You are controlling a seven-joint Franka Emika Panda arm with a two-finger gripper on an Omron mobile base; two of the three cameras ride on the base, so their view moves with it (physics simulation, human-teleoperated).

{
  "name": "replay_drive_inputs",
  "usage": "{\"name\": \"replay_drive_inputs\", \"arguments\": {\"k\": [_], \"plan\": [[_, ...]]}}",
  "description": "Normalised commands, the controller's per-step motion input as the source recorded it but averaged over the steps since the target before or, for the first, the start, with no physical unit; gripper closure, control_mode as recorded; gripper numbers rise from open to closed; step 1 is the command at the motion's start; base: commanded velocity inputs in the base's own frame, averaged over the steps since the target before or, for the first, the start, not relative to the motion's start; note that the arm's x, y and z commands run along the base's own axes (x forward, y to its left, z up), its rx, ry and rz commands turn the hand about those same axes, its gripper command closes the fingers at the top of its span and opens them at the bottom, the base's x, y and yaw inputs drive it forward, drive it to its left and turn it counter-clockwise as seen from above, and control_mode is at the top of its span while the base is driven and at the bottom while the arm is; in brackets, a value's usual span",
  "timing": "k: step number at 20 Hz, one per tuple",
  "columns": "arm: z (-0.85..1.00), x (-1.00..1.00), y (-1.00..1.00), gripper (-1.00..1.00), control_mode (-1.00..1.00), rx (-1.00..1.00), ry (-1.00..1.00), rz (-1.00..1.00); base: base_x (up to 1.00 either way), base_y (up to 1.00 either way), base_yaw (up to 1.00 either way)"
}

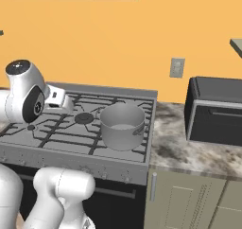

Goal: Put the tomato and lemon wedge in the pot. Retrieve the spatula and lightly stir the vegetables in the pot.

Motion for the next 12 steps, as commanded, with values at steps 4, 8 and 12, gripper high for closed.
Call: {"name": "replay_drive_inputs", "arguments": {"k": [4,8,12], "plan": [[0.00,-0.01,0.00,-1.00,1.00,0.00,0.00,0.00,-0.15,0.36,0.00],[0.00,0.00,0.00,-1.00,1.00,0.00,0.00,0.00,-0.27,1.00,0.00],[0.00,0.00,0.00,-1.00,1.00,0.00,0.00,0.00,-0.17,1.00,-0.02]]}}
